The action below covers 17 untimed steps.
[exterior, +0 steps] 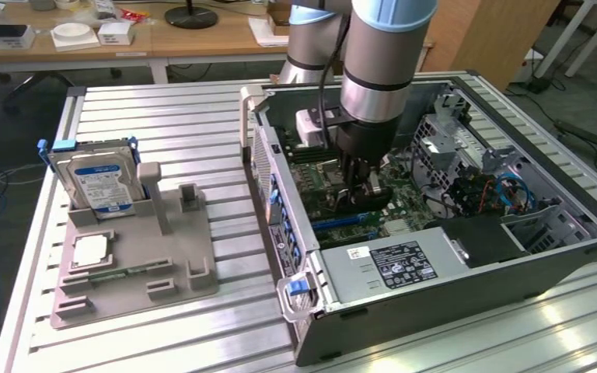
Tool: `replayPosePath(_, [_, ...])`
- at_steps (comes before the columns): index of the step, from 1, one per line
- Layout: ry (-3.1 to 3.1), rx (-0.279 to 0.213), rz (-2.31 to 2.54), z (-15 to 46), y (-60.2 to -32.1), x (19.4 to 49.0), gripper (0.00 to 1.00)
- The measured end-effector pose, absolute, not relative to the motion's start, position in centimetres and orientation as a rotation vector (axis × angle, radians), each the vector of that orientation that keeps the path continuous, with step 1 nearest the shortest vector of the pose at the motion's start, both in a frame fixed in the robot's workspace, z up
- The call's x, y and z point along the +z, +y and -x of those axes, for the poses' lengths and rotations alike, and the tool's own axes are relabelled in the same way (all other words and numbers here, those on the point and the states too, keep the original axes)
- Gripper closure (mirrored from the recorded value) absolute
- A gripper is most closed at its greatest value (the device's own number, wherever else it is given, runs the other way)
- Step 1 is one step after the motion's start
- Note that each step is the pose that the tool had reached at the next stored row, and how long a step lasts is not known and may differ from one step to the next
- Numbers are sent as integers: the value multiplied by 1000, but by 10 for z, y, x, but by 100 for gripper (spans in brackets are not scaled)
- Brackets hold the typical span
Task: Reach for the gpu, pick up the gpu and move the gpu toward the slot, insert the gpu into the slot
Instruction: 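Insert the gpu into the slot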
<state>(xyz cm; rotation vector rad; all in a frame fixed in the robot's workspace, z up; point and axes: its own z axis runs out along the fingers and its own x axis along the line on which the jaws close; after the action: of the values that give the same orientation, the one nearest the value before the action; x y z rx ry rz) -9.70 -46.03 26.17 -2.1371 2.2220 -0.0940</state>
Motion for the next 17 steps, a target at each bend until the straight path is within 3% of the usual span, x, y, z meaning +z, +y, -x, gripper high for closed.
replayPosePath(17, [2221,-96,2136,101,-460,251,74])
